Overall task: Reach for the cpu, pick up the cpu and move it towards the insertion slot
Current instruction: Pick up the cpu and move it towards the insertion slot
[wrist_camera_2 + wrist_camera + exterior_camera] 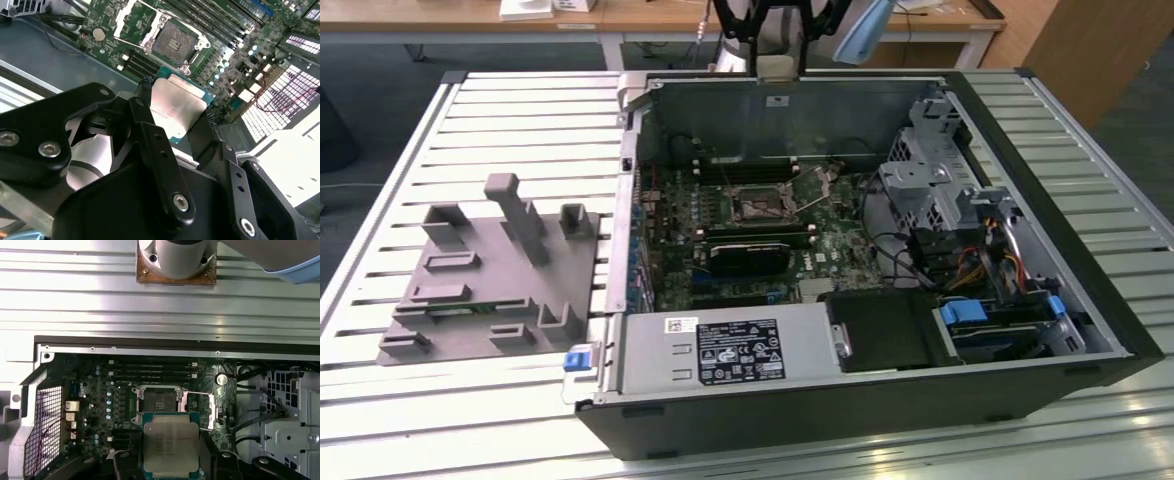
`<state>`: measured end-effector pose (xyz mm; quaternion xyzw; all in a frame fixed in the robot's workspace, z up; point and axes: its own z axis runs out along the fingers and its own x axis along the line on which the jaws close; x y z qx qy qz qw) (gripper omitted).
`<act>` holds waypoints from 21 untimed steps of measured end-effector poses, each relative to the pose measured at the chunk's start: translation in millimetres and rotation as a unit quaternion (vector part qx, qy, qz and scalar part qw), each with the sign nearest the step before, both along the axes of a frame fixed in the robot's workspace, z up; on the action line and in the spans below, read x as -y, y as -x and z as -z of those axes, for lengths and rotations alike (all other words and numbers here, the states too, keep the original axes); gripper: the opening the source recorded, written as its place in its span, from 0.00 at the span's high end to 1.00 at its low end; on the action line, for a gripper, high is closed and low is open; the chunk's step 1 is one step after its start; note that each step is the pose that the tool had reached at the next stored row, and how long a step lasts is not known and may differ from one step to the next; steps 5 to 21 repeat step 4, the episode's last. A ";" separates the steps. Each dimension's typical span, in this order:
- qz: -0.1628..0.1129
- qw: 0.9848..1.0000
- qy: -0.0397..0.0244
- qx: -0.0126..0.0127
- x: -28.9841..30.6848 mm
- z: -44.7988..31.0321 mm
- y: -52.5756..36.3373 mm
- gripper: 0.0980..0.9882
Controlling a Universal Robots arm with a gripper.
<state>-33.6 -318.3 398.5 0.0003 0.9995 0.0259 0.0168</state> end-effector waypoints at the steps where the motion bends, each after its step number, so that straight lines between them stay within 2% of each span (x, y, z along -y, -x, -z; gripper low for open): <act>1: 0.000 1.000 0.000 0.000 0.0 0.1 0.0 0.51; 21: 0.000 1.000 0.000 0.000 0.0 0.1 0.0 0.51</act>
